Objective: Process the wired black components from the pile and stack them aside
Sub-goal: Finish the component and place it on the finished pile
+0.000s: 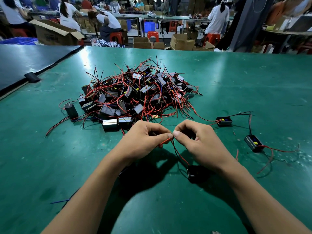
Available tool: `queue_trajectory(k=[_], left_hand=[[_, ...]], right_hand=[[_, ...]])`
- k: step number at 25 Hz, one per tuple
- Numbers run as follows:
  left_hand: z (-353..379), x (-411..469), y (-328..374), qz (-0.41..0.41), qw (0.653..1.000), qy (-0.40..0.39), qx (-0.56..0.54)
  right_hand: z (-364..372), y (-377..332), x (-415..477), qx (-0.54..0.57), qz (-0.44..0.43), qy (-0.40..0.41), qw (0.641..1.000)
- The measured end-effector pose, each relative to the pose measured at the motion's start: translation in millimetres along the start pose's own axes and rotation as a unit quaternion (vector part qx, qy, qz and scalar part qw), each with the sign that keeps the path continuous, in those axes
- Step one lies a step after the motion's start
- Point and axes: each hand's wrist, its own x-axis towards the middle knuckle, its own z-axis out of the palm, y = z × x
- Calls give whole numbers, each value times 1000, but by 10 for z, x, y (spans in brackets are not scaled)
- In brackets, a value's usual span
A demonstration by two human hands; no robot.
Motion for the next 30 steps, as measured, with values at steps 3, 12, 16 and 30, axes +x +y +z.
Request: queue_trajectory(k=[3, 12, 16, 30], left_hand=[[8, 1, 13, -23, 999, 20, -25], [-11, 23, -54, -69, 996, 59, 16], [75, 40, -9, -97, 991, 22, -95], [49, 41, -24, -109, 978, 67, -163]], right_hand=[[-47, 39, 41, 63, 57, 40, 996], [-231, 75, 59, 44, -15, 264, 963], [28, -75, -55, -130, -110, 19, 985], [-306, 278, 41, -340, 96, -18, 935]])
